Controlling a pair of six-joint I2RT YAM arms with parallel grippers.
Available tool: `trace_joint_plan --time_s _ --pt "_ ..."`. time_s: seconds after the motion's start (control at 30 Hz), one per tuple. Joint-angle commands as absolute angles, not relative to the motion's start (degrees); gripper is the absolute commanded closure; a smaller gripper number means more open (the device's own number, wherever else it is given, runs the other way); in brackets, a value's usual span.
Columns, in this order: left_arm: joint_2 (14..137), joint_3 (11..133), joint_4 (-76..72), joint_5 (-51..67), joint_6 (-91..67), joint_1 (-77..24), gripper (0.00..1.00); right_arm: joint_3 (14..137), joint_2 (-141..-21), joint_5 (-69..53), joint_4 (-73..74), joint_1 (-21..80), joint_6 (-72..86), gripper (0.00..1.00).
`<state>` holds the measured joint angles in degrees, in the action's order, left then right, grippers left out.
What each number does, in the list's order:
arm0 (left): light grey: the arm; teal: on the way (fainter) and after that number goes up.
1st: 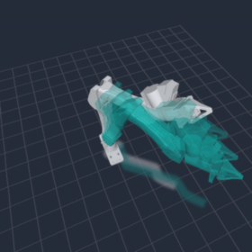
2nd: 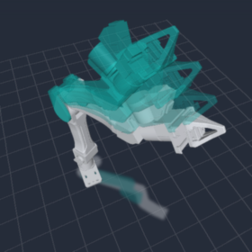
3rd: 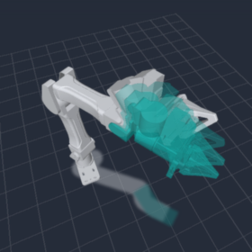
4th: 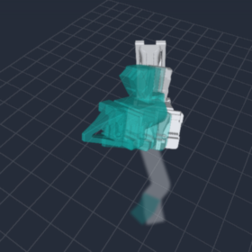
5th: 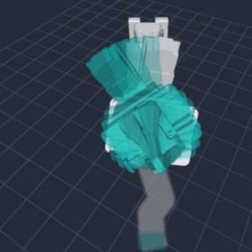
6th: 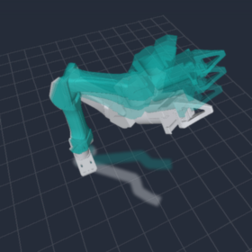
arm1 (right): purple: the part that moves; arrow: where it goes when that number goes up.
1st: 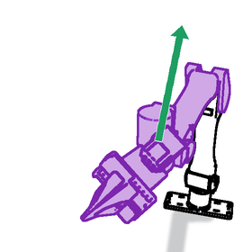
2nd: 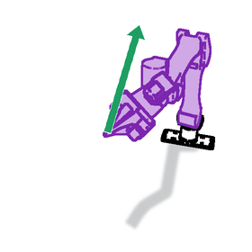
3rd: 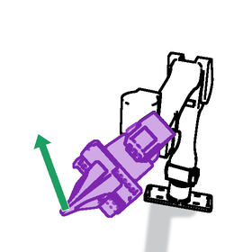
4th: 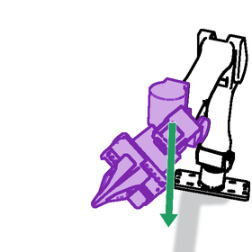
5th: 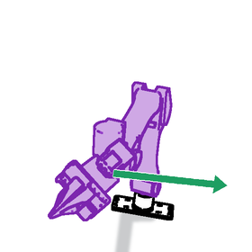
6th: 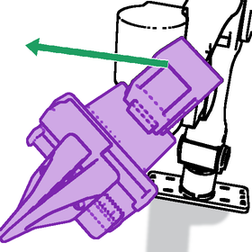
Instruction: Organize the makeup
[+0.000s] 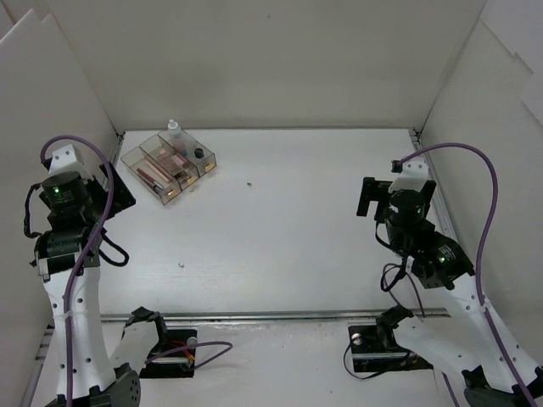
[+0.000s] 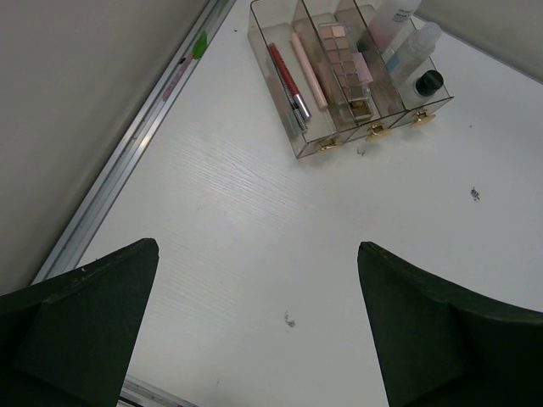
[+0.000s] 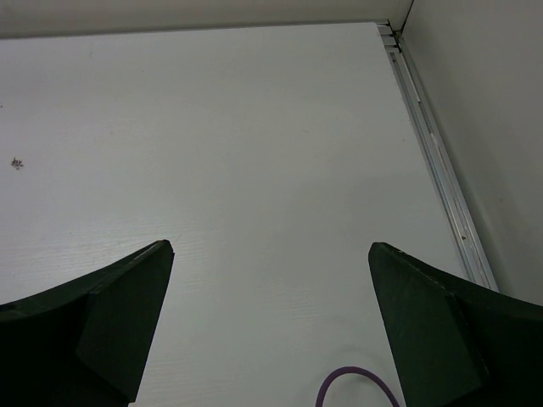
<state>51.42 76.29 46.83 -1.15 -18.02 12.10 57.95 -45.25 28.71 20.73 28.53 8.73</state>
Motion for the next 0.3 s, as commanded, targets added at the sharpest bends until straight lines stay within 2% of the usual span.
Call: trace_joint_plan --time_s 0.0,0.27 --pt "51.2 79.0 46.0 -3.2 -17.7 12.0 0.01 58.5 -44.9 30.1 16.4 28.4 8.3 0.02" --pt "50.6 77.8 45.8 -3.7 -18.2 12.0 0.00 59.1 -45.3 30.8 16.3 28.2 7.8 0.02"
